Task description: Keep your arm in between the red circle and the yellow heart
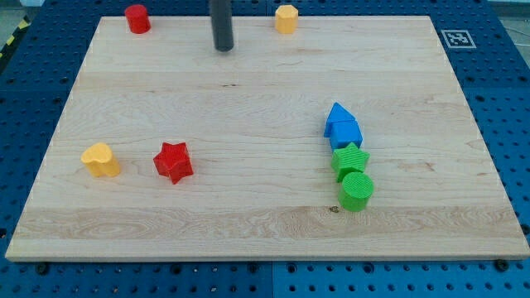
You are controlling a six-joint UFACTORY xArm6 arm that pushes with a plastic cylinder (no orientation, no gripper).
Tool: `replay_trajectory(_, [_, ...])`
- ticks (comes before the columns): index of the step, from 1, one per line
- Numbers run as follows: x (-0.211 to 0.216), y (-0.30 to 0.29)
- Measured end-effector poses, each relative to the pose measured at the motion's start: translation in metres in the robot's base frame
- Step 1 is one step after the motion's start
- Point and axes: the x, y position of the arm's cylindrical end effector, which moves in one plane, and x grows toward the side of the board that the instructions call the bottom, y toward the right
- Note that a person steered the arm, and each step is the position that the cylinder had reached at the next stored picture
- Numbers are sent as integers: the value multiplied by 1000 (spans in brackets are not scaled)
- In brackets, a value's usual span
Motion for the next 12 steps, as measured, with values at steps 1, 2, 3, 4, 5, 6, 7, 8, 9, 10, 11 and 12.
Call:
replay_trajectory(1, [13,-34])
replay_trajectory(2, [18,-62])
replay_trajectory(3, [18,-63])
replay_trajectory(4, [18,-63])
replay_trajectory(5, [18,-66])
replay_trajectory(6, [18,-69])
replay_trajectory(7, [18,-75])
replay_trajectory(8, [18,-82])
replay_trajectory(9, [18,-96])
replay_trajectory(10, [18,-124])
replay_trajectory(11, [18,-147])
replay_trajectory(12, [19,-165])
